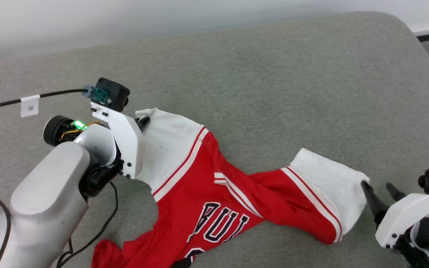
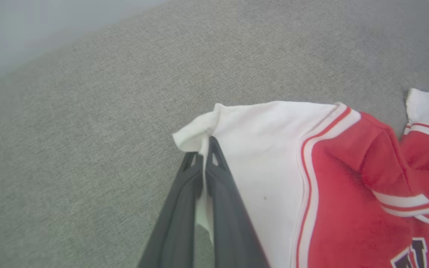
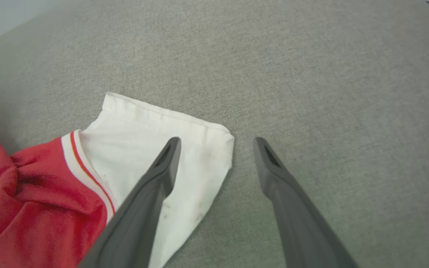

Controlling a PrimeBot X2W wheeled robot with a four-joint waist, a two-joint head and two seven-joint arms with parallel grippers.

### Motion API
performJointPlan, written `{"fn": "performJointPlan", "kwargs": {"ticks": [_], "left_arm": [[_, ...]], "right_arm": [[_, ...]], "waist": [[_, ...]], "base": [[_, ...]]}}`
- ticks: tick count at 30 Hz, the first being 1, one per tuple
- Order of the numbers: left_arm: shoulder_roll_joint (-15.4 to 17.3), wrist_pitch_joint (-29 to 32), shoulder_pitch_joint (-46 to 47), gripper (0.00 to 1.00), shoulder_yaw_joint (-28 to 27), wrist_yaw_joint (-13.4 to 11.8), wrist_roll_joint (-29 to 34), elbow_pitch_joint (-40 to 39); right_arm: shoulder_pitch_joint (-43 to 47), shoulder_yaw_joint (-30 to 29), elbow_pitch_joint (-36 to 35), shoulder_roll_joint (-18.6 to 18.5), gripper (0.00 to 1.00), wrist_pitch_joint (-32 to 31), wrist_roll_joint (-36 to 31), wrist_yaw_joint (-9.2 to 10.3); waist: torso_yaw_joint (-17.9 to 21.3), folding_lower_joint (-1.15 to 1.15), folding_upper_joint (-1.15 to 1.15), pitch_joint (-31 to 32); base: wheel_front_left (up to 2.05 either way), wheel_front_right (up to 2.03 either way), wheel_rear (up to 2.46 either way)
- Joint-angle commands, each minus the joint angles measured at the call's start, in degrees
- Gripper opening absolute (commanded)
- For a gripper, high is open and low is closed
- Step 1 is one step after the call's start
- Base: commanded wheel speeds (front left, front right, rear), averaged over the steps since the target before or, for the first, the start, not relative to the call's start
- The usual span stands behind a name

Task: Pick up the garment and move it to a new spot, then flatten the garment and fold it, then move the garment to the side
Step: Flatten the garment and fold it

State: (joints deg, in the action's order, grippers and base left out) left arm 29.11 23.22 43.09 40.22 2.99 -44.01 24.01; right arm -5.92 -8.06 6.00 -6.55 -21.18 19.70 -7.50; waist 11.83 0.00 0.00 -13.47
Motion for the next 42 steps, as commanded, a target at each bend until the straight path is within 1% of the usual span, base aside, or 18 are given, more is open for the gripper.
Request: {"fn": "performJointPlan", "kwargs": {"ticks": [1, 5, 9, 12, 13, 14, 17, 20, 24, 28, 32, 36, 42], "left_arm": [[0.5, -0.7, -0.8, 0.00, -0.1, -0.4, 0.5, -1.7], [0.9, -0.7, -1.3, 0.00, 0.1, -1.1, 1.0, -5.4], [1.3, -0.7, -1.7, 0.00, 0.1, -1.9, 1.1, -8.1], [1.3, -0.8, -1.8, 0.00, 0.2, -2.0, 1.1, -9.4], [1.3, -0.8, -1.8, 0.00, 0.2, -2.0, 1.1, -9.4], [1.5, -0.8, -1.9, 0.00, 0.3, -2.2, 1.1, -10.0], [1.6, -1.0, -2.5, 0.00, 0.3, -2.4, 0.8, -10.4], [1.7, -1.2, -3.0, 0.00, 0.2, -2.5, 0.5, -10.4], [2.0, -2.9, -3.3, 0.00, -0.5, -3.1, 0.9, -10.2], [2.4, -5.3, -2.8, 0.00, -1.8, -4.6, 1.5, -9.5], [2.3, -7.7, -1.0, 0.00, -4.0, -6.8, 2.0, -8.6], [1.8, -9.2, 1.7, 0.00, -6.0, -7.5, 1.2, -5.9], [0.0, -12.5, 10.1, 0.00, -9.1, -7.2, 1.1, 0.5]], "right_arm": [[-1.3, -0.4, 1.5, -1.1, 1.00, -4.6, 0.7, 0.02], [-3.3, -0.8, 4.5, -2.4, 1.00, -13.0, 0.6, 0.02], [-6.5, -0.4, 8.2, -2.7, 1.00, -17.9, 0.3, 0.02], [-7.4, -0.2, 12.1, -1.9, 1.00, -22.0, 0.6, 0.02], [-7.4, -0.2, 12.1, -1.9, 1.00, -22.0, 0.6, 0.02], [-7.5, 0.0, 13.9, -1.3, 0.00, -24.1, 0.7, 0.02], [-7.7, -0.1, 14.5, -0.6, 0.00, -25.9, 0.9, 0.01], [-7.9, -0.6, 13.8, -1.2, 0.00, -26.4, 0.9, 0.02], [-9.4, -1.0, 9.3, -2.6, 0.00, -25.2, 0.6, 0.01], [-11.9, -0.9, 4.0, -4.2, 0.00, -23.2, -0.2, 0.02], [-15.4, -0.7, 1.4, -5.4, 0.00, -22.0, -1.9, 0.03], [-21.3, -0.4, 3.0, -6.2, 0.00, -20.1, -3.3, 0.02], [-34.1, -1.2, 9.8, -5.1, 0.00, -15.1, -6.1, 0.03]], "waist": [[-2.1, 0.00, 0.00, 0.6], [-3.9, 0.00, 0.00, -0.3], [-5.1, 0.00, 0.00, -1.3], [-5.9, 0.00, 0.00, -1.7], [-5.9, 0.00, 0.00, -1.7], [-6.2, 0.00, 0.00, -1.7], [-6.6, 0.00, 0.00, -1.3], [-6.7, 0.00, 0.00, -0.8], [-6.7, 0.00, 0.00, 0.9], [-6.6, 0.00, 0.00, 3.2], [-6.8, 0.00, 0.00, 5.2], [-7.1, 0.00, 0.00, 6.3], [-7.5, 0.00, 0.00, 4.8]], "base": [[0.00, 0.00, 0.00], [0.00, 0.00, 0.00], [0.00, 0.00, 0.00], [0.00, 0.00, 0.00], [0.00, 0.00, 0.00], [0.00, 0.00, 0.00], [0.00, 0.00, 0.00], [0.00, 0.00, 0.00], [0.00, 0.00, 0.00], [0.00, 0.00, 0.00], [0.00, 0.00, 0.00], [0.00, 0.00, 0.00], [0.00, 0.00, 0.00]]}}
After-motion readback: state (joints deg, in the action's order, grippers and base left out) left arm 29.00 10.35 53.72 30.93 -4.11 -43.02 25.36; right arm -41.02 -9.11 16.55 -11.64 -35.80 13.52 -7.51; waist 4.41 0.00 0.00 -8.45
